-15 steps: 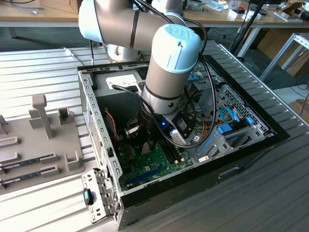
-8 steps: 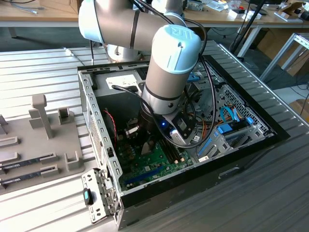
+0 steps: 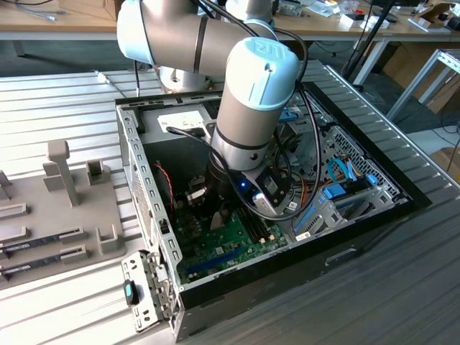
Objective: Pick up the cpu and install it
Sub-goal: 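Place the cpu into insertion slot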
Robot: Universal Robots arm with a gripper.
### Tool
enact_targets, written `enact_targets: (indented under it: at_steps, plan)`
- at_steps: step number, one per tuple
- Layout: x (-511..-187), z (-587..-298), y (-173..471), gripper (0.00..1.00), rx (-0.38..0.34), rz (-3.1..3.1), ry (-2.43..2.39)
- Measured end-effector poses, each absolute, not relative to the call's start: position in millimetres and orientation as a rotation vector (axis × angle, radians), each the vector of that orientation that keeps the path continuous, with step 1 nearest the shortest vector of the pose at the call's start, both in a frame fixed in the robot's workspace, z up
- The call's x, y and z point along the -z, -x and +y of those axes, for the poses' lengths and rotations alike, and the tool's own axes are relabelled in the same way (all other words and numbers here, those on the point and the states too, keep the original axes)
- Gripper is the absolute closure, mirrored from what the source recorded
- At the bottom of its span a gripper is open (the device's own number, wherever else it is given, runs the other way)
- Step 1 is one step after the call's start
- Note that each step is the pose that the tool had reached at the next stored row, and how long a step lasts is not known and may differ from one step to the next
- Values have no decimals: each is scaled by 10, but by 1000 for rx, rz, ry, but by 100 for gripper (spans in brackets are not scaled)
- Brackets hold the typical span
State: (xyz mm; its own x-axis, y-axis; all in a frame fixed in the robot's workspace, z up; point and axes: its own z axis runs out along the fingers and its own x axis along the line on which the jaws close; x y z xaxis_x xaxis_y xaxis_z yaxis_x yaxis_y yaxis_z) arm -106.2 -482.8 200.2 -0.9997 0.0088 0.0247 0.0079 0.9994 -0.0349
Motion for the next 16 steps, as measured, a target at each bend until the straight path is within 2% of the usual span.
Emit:
enact_targets:
  at_steps: [3, 4, 6, 7, 16]
  plan:
    - [-2000, -4828, 1061, 57, -54, -3117, 13]
    - [-1999, -4828, 1061, 51, -54, -3117, 13]
    - [-1998, -4827, 1061, 51, -53, -3116, 13]
    - [-1999, -4828, 1061, 45, -54, -3116, 13]
    - [-2206, -4792, 1061, 46, -54, -3116, 13]
